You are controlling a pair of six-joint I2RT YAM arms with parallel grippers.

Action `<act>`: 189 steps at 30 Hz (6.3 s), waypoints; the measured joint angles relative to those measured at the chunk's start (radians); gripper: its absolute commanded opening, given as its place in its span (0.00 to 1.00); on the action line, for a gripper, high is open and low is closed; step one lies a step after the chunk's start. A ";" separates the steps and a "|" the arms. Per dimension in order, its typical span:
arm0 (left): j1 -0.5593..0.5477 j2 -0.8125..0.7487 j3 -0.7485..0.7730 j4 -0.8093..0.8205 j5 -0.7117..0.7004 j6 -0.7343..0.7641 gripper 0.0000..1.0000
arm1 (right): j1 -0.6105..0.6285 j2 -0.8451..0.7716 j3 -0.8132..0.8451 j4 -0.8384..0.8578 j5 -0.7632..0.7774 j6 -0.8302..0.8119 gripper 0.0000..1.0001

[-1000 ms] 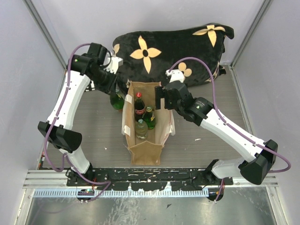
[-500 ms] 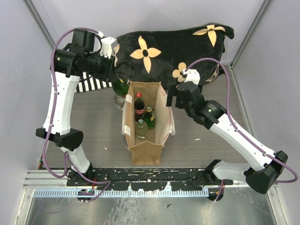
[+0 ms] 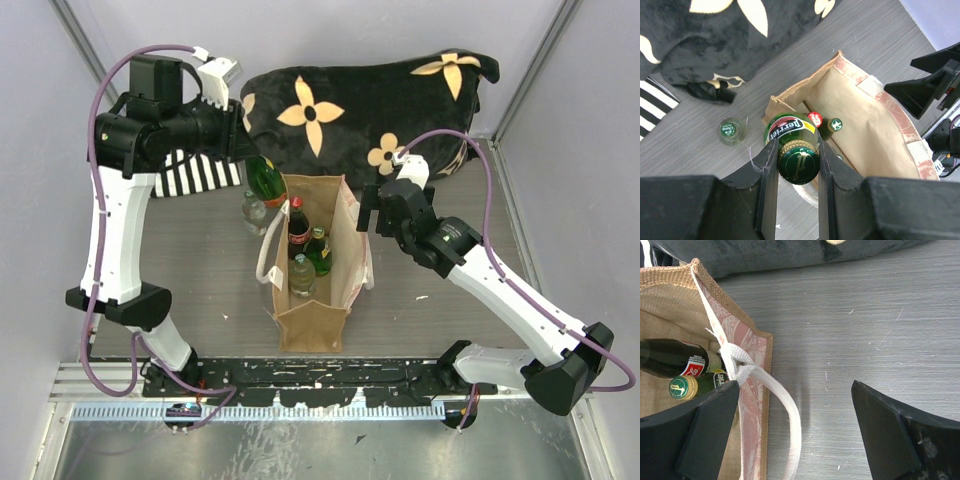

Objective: Place the beverage into the canvas bag

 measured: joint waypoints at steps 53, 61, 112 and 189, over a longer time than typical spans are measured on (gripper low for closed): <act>-0.423 -0.134 -0.715 0.352 0.037 0.072 0.00 | -0.015 -0.052 -0.005 -0.137 0.040 0.045 1.00; -0.494 -0.176 -0.881 0.433 0.009 0.076 0.00 | -0.015 -0.066 -0.005 -0.145 0.043 0.061 1.00; -0.606 -0.253 -1.040 0.612 -0.063 0.217 0.78 | -0.021 -0.084 -0.005 -0.180 0.055 0.084 1.00; 0.039 0.480 -0.190 -0.081 -0.291 0.188 0.35 | -0.028 -0.133 -0.071 -0.239 0.054 0.190 1.00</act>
